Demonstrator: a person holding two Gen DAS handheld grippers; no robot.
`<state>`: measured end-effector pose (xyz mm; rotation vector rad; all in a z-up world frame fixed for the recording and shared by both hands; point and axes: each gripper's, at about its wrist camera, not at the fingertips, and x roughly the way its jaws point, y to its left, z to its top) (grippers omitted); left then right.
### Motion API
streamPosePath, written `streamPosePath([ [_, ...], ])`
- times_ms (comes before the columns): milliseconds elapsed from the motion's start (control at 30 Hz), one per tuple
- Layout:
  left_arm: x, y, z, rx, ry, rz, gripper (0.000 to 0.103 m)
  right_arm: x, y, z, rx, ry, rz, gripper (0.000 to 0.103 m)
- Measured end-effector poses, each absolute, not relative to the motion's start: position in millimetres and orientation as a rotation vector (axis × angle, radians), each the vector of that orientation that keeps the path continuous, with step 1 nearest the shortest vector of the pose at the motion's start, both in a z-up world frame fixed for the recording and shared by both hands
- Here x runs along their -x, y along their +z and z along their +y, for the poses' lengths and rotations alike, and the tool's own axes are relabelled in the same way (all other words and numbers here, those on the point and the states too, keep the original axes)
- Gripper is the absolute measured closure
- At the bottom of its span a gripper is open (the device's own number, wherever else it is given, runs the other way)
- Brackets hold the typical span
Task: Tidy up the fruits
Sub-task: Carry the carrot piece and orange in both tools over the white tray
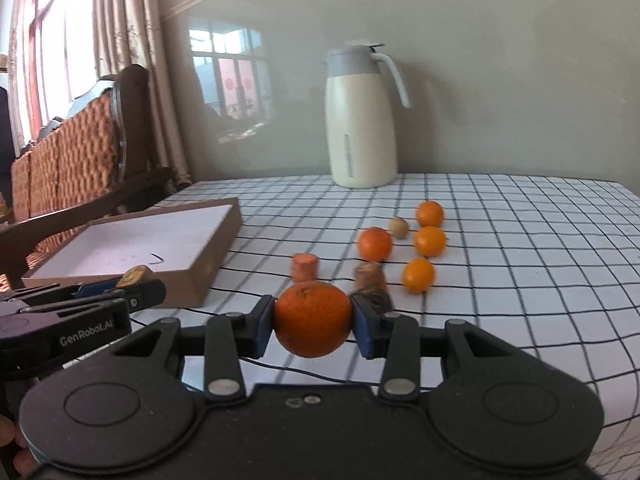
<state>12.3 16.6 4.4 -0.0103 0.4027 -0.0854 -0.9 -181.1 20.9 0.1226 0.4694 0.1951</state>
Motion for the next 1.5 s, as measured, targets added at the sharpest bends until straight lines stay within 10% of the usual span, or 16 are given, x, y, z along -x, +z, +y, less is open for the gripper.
streamPosePath([
  [1500, -12.6, 18.0, 203.2, 0.168, 0.373, 0.296, 0.072, -63.3, 36.9, -75.0, -0.176, 0.461, 0.367, 0.071],
])
